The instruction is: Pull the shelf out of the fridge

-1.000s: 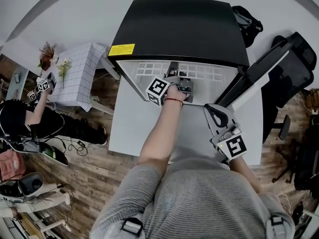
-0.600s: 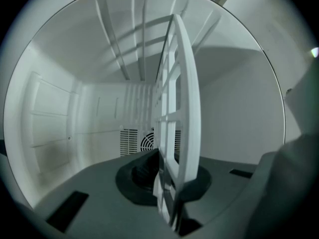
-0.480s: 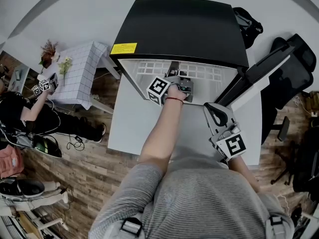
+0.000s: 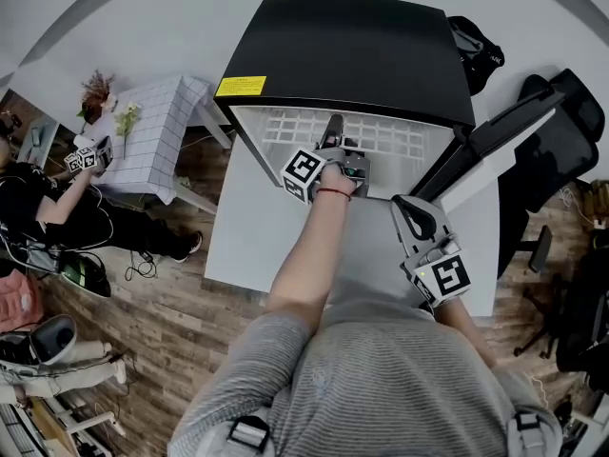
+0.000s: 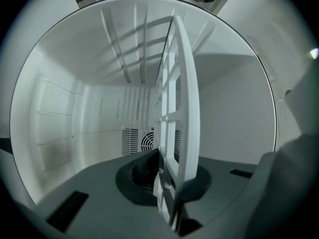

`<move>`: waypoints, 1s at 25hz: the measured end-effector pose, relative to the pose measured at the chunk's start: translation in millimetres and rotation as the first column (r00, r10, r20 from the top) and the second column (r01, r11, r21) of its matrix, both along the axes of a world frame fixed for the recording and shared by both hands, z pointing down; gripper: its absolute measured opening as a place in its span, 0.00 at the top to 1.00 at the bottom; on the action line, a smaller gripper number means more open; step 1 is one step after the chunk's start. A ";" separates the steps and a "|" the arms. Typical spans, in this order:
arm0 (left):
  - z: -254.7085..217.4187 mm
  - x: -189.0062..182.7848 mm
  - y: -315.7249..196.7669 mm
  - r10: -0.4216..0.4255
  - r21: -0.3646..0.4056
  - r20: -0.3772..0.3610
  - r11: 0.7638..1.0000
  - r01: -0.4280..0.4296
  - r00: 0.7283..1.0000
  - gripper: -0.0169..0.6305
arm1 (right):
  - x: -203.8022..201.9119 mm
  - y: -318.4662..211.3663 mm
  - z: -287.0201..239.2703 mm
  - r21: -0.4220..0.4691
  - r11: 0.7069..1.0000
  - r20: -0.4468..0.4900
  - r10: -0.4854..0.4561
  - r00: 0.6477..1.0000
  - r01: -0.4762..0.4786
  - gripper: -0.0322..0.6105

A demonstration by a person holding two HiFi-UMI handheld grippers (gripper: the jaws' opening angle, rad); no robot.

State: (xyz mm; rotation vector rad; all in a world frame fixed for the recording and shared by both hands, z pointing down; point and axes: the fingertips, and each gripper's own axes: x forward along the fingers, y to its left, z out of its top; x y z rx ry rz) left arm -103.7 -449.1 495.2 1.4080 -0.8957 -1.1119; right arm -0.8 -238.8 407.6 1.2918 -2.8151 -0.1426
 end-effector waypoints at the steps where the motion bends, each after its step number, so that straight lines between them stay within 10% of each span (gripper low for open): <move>1: -0.2 -0.6 1.3 -0.001 -0.001 -0.001 1.000 0.001 1.000 0.92 | -0.5 0.3 -1.4 0.003 1.000 0.001 -0.001 1.000 0.001 0.93; 25: 0.1 -10.5 57.5 -0.010 0.012 -0.011 1.000 0.010 1.000 0.91 | 6.4 8.4 -9.3 0.032 0.999 -0.006 0.014 1.000 -0.014 0.93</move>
